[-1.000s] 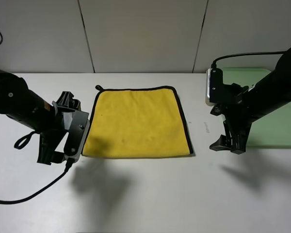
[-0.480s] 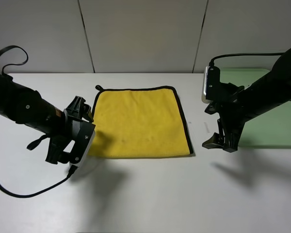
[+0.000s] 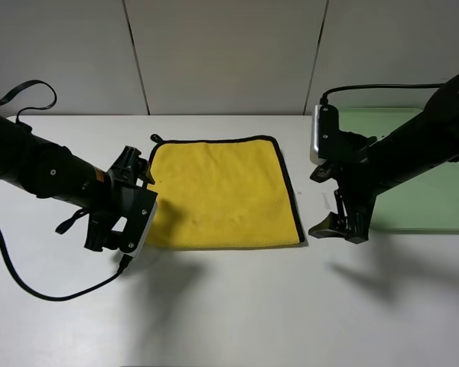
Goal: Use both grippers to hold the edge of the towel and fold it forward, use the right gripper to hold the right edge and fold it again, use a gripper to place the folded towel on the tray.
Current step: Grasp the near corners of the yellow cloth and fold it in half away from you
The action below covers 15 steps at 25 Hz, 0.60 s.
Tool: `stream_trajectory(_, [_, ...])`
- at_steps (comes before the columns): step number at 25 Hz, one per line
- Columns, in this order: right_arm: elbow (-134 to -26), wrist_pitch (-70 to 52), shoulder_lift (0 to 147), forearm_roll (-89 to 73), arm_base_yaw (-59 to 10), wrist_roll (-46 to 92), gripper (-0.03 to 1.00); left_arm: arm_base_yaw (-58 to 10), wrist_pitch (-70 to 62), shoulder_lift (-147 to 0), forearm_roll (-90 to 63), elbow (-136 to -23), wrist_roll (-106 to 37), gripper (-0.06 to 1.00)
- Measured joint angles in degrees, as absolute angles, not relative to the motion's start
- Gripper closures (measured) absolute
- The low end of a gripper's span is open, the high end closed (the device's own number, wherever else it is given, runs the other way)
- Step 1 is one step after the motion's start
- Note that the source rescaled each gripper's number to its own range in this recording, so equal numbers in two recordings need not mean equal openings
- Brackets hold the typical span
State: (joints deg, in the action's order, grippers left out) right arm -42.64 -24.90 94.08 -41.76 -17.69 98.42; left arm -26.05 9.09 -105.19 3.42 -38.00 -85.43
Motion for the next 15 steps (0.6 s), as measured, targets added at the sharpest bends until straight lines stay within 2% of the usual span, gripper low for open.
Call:
stream_trajectory(4, [-42.64,-21.89,94.08,-42.39,-25.70,99.14,-0.03,-26.05,9.37,-105.38,3.42,-38.07,-85.43,-0.02])
stream_trajectory(7, [-42.64,-19.04,94.14,-42.50,-28.60,99.26,-0.03,-26.05,9.41,-105.49,3.42,-38.14,-85.44,-0.02])
stream_trajectory(15, [-42.70,-14.66,100.57,-42.53,-30.75,99.33,-0.03,-26.05,9.54,-105.49,3.42,-38.14,-85.38,-0.02])
